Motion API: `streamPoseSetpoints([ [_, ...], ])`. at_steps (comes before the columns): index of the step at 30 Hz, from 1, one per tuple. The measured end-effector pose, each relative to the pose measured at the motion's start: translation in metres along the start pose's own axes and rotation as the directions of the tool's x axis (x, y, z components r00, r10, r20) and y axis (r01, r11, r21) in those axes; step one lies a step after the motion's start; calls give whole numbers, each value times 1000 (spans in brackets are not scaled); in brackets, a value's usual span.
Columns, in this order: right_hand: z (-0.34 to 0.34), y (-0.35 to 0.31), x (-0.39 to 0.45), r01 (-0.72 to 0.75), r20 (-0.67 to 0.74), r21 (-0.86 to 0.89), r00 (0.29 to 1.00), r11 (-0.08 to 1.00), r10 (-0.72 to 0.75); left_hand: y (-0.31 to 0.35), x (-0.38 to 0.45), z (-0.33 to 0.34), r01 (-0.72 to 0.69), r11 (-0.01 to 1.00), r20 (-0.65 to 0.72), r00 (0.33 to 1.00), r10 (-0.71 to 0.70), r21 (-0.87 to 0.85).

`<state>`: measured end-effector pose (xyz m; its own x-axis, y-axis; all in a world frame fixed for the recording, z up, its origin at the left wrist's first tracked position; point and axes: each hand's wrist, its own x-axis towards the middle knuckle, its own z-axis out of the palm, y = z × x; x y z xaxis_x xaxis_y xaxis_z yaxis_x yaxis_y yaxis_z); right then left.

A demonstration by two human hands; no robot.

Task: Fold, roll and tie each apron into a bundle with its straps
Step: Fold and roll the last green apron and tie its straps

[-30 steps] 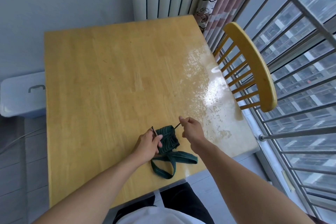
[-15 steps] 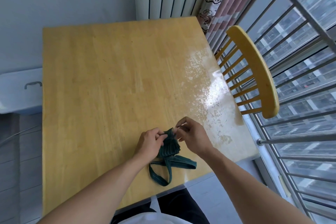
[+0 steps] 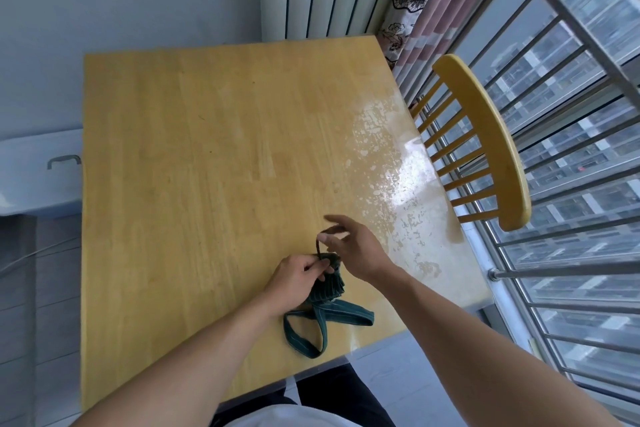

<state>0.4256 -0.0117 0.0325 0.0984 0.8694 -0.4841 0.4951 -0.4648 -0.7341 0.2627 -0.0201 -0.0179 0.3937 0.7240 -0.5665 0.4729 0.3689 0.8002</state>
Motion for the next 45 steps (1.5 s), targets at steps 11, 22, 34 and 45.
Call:
streamPoseSetpoints([
  [11, 11, 28, -34, 243, 52, -318, 970, 916, -239, -12, 6, -3, 60, 993, -18, 998, -63, -103],
  [22, 10, 37, -42, 334, 80, -631, 926, 700, -370, -6, 1, -8, 86, 993, -69, 993, -92, -82],
  [34, 36, 31, -39, 164, -44, -286, 982, 944, -184, -6, -1, -11, 78, 993, -49, 995, -82, -89],
  [45, 47, 37, -39, 346, -67, -652, 860, 675, -506, -7, -8, -13, 51, 992, -72, 996, -59, -117],
])
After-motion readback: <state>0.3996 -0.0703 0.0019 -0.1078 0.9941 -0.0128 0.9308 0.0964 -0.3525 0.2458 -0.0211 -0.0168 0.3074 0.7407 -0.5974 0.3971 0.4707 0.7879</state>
